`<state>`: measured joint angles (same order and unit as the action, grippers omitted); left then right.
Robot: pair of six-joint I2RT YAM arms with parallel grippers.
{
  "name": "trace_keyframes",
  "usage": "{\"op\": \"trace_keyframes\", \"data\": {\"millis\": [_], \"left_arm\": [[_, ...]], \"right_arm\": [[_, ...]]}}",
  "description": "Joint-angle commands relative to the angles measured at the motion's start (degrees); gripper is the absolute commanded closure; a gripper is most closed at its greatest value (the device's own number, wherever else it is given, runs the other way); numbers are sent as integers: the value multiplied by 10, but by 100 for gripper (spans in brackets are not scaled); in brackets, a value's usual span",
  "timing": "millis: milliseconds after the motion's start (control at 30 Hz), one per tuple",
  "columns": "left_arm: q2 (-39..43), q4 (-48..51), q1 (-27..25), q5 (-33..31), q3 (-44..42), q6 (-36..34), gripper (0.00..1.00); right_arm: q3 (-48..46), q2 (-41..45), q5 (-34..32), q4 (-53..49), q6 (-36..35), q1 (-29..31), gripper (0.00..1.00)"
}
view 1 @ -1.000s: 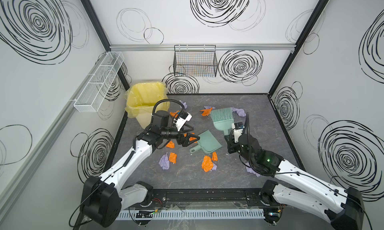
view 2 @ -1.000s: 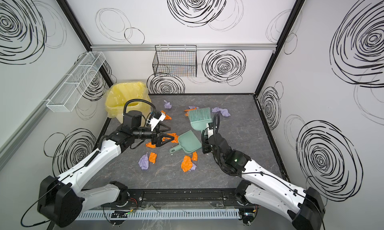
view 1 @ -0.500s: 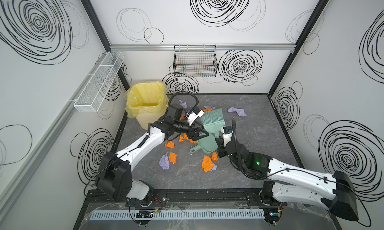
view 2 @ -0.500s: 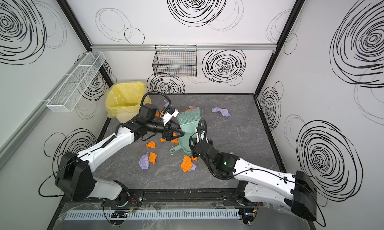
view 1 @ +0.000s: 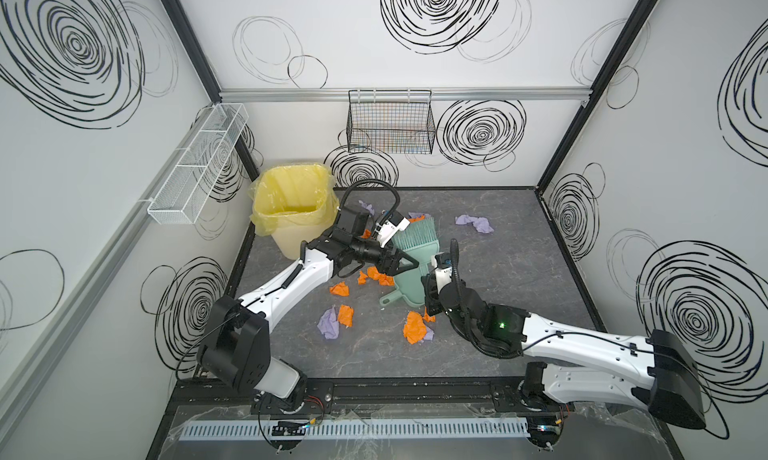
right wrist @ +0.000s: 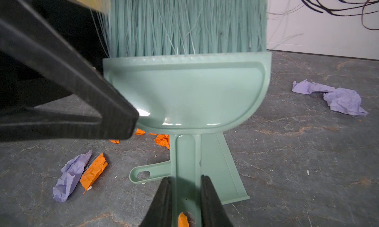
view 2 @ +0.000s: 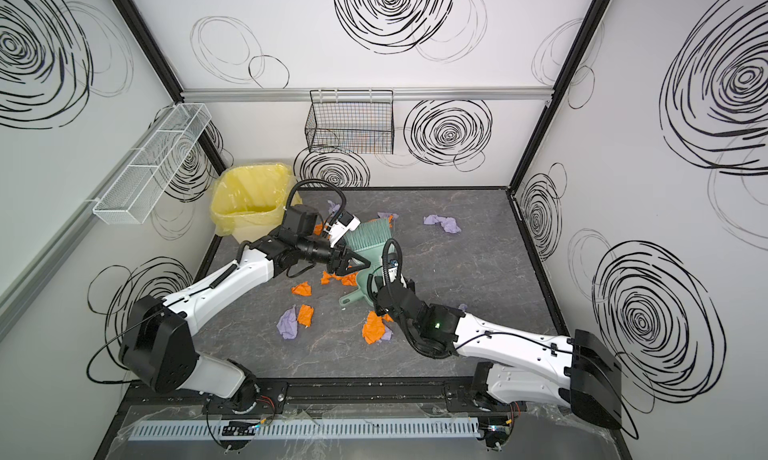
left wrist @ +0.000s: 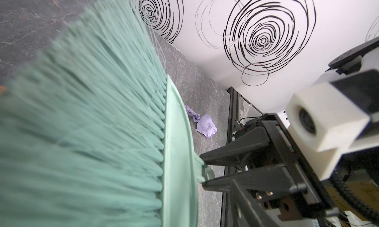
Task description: Sweep away the paper scraps from the table
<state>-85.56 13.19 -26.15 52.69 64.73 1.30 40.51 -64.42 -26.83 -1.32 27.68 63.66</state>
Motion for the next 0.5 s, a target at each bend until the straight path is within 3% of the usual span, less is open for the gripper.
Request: {"op": "trace_keyframes", "data": {"millis": [0, 367, 467], "left_arm": [[-4, -19, -1, 9, 15, 5, 41], [-7, -12, 0, 20, 19, 0, 82], [-6, -8, 0, 20, 16, -4, 89]], "right_arm": [[22, -3, -11, 28, 5, 8, 81], [23, -19, -15, 32, 4, 17, 81], [21, -21, -16, 32, 3, 19, 80]]}}
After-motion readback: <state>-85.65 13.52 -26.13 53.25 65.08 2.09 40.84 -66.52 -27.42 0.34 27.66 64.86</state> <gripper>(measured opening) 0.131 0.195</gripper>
